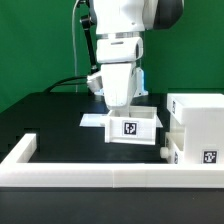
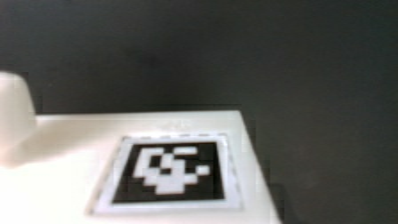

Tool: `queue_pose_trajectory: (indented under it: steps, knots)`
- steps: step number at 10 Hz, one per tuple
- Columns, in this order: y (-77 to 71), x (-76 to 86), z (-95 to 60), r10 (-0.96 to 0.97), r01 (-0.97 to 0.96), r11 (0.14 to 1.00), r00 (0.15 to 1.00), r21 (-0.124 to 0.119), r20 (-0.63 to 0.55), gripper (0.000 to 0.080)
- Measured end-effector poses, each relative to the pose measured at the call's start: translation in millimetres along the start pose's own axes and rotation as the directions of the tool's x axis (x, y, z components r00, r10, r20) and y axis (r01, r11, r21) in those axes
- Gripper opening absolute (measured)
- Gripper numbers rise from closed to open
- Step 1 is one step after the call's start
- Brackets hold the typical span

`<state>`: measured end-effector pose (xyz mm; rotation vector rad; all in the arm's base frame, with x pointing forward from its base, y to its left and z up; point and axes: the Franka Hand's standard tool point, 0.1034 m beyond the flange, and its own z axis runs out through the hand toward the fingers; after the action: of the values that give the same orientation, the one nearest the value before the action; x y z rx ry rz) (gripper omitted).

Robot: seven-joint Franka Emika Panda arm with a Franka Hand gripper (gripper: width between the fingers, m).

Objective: Assemble drawer

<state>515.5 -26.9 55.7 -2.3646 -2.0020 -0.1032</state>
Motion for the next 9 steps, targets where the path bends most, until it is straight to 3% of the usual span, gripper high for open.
queue_pose_trajectory:
  steps: [2,3,7,9]
  knots:
    - [14.8,5.1,0.9,-0.019,0.019,1.0,1.0,0.024,-0.003,0.0044]
    - [21.5,9.5,1.2,-0.032,0.032,0.999,0.999,0.023,-0.003,0.0044]
    - [18.6,5.8,4.6,-0.093,0.093,0.995,0.996,0.038,-0.005,0.0044]
    - [23.0,13.0,1.4,-0.154,0.153,0.986,0.988,0.063,0.009,0.0044]
